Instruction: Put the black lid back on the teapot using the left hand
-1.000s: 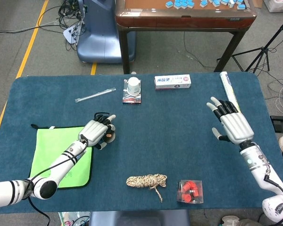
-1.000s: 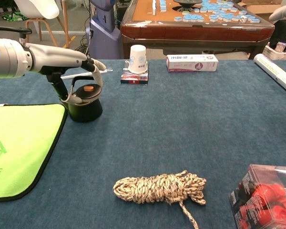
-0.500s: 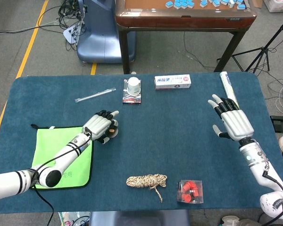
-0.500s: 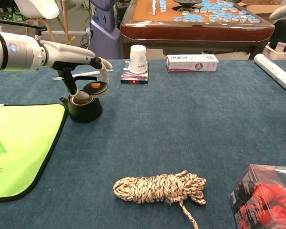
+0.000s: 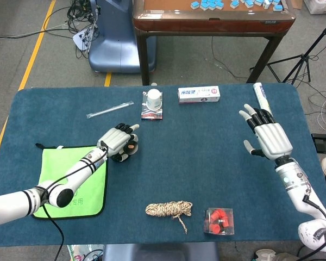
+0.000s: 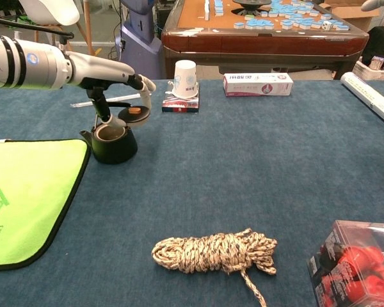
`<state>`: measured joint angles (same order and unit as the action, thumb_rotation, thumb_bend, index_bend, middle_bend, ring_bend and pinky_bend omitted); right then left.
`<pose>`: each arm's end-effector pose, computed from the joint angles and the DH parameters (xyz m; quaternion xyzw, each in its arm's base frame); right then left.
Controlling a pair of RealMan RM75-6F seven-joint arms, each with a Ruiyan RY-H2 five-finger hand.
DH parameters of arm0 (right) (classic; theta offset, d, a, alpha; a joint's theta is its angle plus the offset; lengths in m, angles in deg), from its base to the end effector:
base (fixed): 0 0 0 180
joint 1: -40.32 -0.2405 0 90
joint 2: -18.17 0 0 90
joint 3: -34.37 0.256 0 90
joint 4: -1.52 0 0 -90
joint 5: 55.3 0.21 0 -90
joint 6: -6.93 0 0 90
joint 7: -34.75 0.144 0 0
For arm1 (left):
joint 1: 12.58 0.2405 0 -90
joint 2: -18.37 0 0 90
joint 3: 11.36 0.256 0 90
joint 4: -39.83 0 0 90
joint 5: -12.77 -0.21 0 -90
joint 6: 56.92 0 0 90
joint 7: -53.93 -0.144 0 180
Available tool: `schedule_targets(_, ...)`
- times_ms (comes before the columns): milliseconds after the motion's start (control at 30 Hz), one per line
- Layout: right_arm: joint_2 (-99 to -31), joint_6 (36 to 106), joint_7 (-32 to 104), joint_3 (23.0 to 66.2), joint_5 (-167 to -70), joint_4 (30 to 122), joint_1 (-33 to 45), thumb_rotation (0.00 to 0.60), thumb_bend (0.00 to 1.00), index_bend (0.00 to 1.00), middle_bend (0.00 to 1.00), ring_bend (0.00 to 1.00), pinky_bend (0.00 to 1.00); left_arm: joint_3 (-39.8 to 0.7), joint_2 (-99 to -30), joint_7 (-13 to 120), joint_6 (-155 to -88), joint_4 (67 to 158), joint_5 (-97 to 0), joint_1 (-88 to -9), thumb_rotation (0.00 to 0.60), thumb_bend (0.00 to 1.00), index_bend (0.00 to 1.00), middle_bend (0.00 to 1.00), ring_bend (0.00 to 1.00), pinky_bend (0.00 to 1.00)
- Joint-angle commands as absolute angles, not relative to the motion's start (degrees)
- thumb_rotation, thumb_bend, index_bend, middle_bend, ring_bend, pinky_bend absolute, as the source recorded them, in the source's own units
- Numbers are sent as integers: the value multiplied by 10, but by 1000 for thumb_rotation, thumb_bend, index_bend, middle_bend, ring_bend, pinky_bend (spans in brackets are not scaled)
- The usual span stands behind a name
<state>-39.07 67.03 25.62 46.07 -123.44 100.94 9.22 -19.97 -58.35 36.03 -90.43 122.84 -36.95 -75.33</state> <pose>-0.2143 -0.3294 0.1635 0.6805 -0.3584 0.3657 0.5241 -0.0911 0.4129 0.0198 -0.8205 -0.3479 -0.2733 0.3620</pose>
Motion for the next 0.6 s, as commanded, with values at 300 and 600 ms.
schedule_targets(300, -386, 674, 241, 459, -1226, 1021, 94, 600, 412, 5, 0, 0, 0, -198, -596, 398, -883, 1189, -401, -762, 600, 331, 335, 0, 0, 0)
schedule_targets(600, -395, 678, 201, 464, -1199, 1036, 84, 600, 412, 5, 0, 0, 0, -203, -592, 465, -857, 1147, -457, -752, 600, 331, 337, 0, 0, 0)
